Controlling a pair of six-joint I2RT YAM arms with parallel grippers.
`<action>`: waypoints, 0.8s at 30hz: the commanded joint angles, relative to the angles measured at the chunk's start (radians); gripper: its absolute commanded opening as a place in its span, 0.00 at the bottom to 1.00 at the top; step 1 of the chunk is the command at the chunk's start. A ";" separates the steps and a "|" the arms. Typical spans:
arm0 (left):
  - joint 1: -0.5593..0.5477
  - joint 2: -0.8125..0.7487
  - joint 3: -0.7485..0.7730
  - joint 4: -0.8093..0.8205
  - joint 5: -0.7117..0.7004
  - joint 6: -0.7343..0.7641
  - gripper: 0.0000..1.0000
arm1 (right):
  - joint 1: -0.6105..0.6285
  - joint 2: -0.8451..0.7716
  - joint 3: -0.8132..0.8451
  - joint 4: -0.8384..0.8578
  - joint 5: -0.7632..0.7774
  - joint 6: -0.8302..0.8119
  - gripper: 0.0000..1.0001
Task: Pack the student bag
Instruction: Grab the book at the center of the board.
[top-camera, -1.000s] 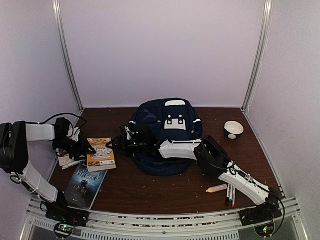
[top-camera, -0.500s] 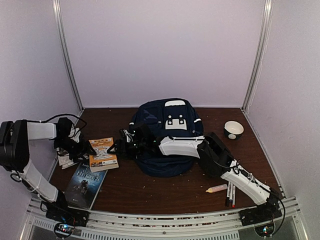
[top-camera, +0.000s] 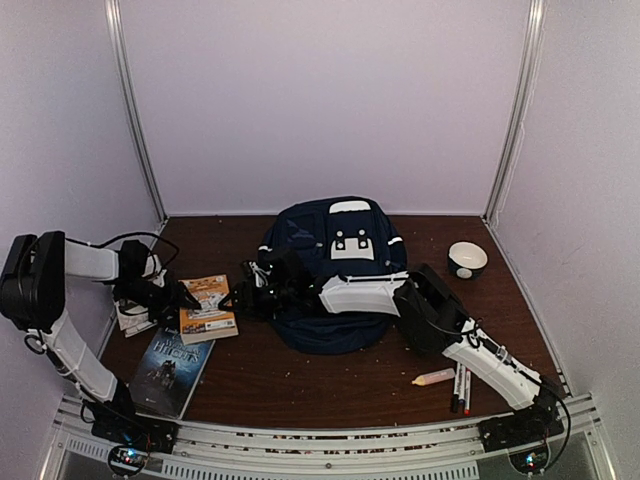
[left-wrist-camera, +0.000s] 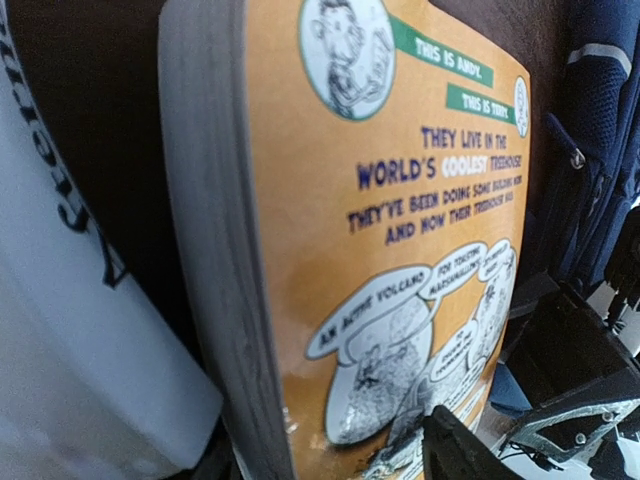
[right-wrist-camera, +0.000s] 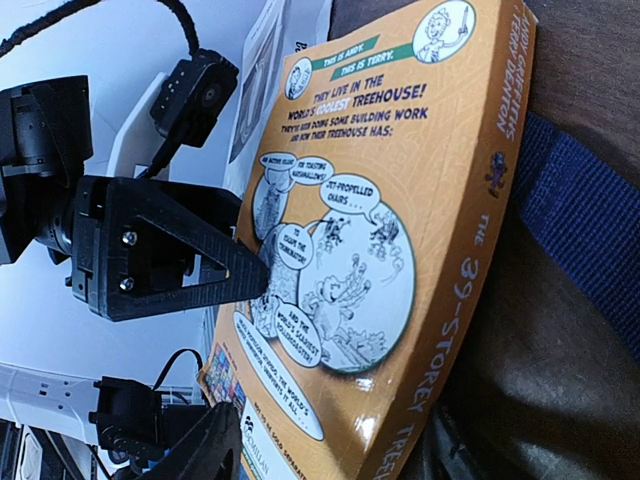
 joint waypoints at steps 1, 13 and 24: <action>-0.002 0.007 -0.010 0.092 0.074 -0.033 0.61 | -0.002 0.019 -0.042 -0.013 -0.017 0.038 0.61; -0.002 -0.128 -0.008 0.100 0.074 -0.103 0.44 | -0.004 0.020 -0.046 0.007 -0.026 0.048 0.61; -0.002 -0.154 -0.004 0.115 0.097 -0.130 0.20 | -0.005 0.015 -0.051 0.018 -0.028 0.051 0.61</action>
